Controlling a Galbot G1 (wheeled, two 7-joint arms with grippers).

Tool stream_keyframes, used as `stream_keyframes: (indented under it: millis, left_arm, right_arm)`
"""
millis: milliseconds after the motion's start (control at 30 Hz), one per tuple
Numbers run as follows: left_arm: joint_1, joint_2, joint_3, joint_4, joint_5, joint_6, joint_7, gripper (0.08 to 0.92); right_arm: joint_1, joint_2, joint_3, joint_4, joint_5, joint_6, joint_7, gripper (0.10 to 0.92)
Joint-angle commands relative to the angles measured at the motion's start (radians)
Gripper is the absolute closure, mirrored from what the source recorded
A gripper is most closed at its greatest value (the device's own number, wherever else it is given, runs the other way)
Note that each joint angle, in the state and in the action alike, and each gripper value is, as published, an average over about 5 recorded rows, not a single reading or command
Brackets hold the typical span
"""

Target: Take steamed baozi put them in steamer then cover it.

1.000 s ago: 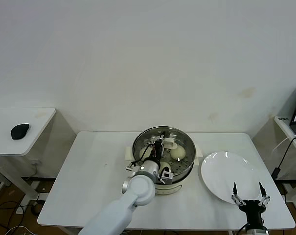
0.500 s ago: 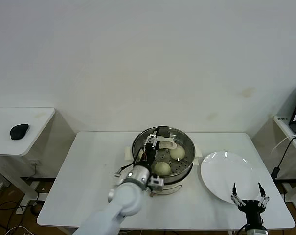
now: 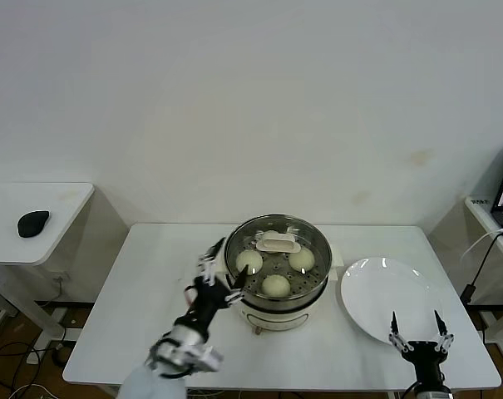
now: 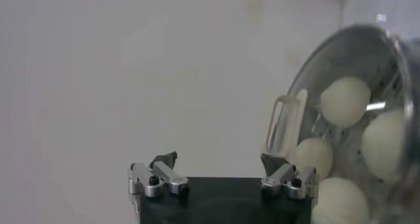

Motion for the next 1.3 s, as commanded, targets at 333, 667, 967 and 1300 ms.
stream_keyframes:
  millis: [333, 667, 967, 1300]
  left_arm:
    - [0.624, -0.099, -0.371, 0.084, -0.882, -0.512, -0.263, 0.177]
    - [0.655, -0.138, -0.439, 0.150, -0.928, -0.571, -0.183, 0.177]
    - [0.647, -0.137, -0.448, 0.157, -0.918, -0.536, -0.163, 0.177]
    - [0.643, -0.131, -0.435, 0.176, -0.892, -0.533, -0.150, 0.177]
  right_arm:
    - [-0.171, -0.179, -0.075, 0.032, 0.158, 0.018, -0.021, 0.203]
    - [-0.211, -0.182, -0.089, 0.040, 0.195, 0.037, -0.030, 0.203]
    - [-0.246, -0.182, -0.123, 0.081, 0.245, 0.022, -0.076, 0.203]
    - [-0.267, -0.173, -0.127, 0.092, 0.240, 0.006, -0.084, 0.203]
